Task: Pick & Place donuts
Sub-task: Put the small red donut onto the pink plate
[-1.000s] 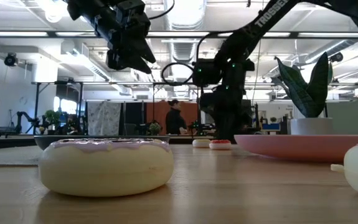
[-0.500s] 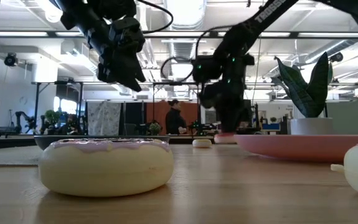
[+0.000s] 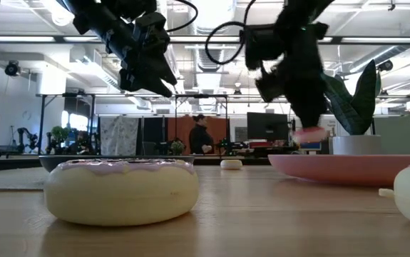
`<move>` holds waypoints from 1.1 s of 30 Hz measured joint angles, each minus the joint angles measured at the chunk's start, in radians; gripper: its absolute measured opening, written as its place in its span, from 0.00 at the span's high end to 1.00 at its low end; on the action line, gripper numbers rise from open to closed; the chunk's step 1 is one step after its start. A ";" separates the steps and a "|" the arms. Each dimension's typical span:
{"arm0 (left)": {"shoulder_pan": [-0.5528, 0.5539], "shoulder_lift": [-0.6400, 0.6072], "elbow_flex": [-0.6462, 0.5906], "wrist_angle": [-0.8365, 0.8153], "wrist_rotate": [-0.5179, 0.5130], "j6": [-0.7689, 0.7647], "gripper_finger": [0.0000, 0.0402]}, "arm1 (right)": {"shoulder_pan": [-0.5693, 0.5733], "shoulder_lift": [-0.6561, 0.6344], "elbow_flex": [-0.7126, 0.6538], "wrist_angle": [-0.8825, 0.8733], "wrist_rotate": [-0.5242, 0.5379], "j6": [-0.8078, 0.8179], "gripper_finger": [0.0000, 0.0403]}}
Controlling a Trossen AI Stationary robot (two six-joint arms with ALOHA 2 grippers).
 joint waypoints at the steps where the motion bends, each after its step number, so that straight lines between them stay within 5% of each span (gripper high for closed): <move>1: 0.000 0.000 0.000 0.001 0.000 -0.002 0.63 | 0.015 0.000 -0.029 0.022 0.003 0.018 0.97; 11: 0.000 0.000 0.000 0.004 0.000 -0.004 0.63 | 0.045 -0.014 -0.167 0.196 0.011 0.179 0.89; 20: -0.001 0.000 0.000 0.004 0.001 -0.005 0.63 | 0.049 -0.045 -0.129 0.123 0.017 0.159 0.62; 27: -0.001 0.000 0.000 0.005 0.001 0.014 0.63 | 0.051 -0.047 -0.064 0.025 0.125 0.072 0.56; 33: -0.001 0.012 -0.031 0.194 0.172 0.038 0.63 | 0.059 -0.031 -0.062 0.063 0.112 0.064 0.56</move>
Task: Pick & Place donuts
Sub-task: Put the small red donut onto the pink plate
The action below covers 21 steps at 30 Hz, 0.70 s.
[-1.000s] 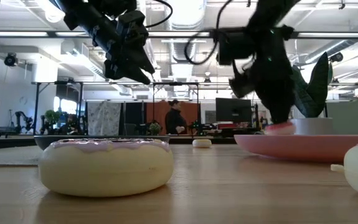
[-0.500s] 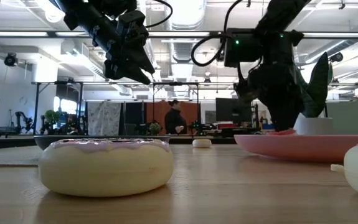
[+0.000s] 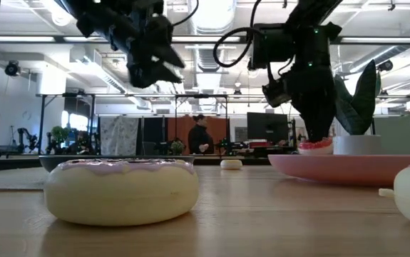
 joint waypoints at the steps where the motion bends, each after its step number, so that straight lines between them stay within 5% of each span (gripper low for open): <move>1: 0.000 0.009 -0.018 0.062 0.020 0.011 0.63 | 0.004 -0.002 0.000 0.002 0.000 -0.001 0.56; 8: -0.020 0.221 -0.087 0.600 0.045 0.184 0.63 | 0.042 -0.048 -0.009 0.044 -0.002 0.004 0.56; 21: -0.232 0.581 0.063 0.815 -0.114 0.168 0.63 | 0.056 -0.140 -0.100 0.098 -0.013 0.131 0.57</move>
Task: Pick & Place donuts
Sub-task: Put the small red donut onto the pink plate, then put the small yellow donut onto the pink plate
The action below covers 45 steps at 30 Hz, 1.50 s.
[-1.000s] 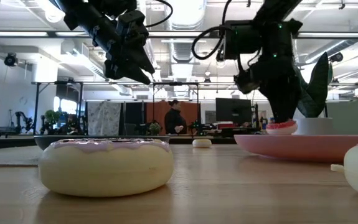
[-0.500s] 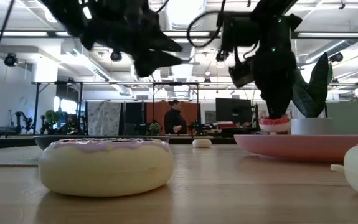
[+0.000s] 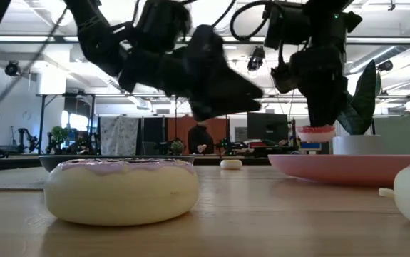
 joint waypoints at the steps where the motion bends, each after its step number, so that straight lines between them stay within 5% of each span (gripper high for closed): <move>1: -0.008 0.021 0.024 0.001 -0.007 0.001 0.63 | 0.003 0.000 -0.009 0.004 -0.002 0.000 0.57; 15: -0.019 0.272 0.348 -0.113 -0.058 0.020 0.63 | 0.007 -0.013 -0.035 0.086 -0.019 0.016 0.58; 26: -0.015 0.272 0.367 -0.234 -0.114 0.047 0.63 | 0.013 -0.020 -0.036 0.057 -0.043 -0.028 0.57; 39: -0.012 0.137 0.339 -0.515 -0.261 0.152 0.63 | 0.017 -0.144 -0.023 -0.028 0.122 -0.083 0.55; 45: 0.011 -0.095 0.194 -0.682 -0.297 0.100 0.63 | 0.018 -0.182 -0.014 -0.016 0.170 -0.057 0.55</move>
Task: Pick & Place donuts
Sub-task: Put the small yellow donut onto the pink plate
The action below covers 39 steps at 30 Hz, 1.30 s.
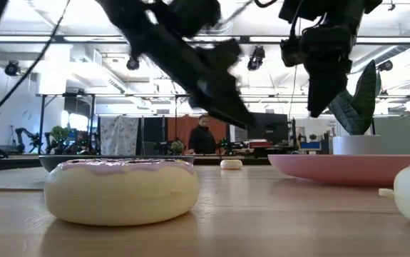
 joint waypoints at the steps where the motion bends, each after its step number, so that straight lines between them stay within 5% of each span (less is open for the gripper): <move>1: 0.009 -0.057 -0.030 -0.018 0.001 -0.019 0.63 | -0.001 -0.005 0.001 0.005 0.008 0.009 0.55; 6: 0.146 -0.215 -0.147 0.022 0.058 -0.099 0.63 | -0.002 -0.014 0.000 0.018 0.012 0.042 0.55; 11: 0.409 -0.142 -0.131 0.005 0.301 -0.294 0.63 | -0.002 0.005 -0.004 0.051 0.019 0.056 0.55; 14: 0.487 -0.072 -0.067 -0.018 0.363 -0.334 0.63 | -0.004 0.018 -0.003 0.061 0.020 0.063 0.55; 26: 0.504 0.298 0.468 -0.602 0.302 -0.163 0.63 | -0.005 0.019 -0.010 0.073 0.027 0.102 0.55; 33: 0.496 0.355 0.554 -0.622 0.395 -0.159 0.63 | -0.005 0.019 -0.013 0.073 0.030 0.106 0.55; 39: 0.495 0.345 0.545 -0.601 0.367 -0.151 0.63 | -0.005 0.019 -0.015 0.074 0.038 0.101 0.55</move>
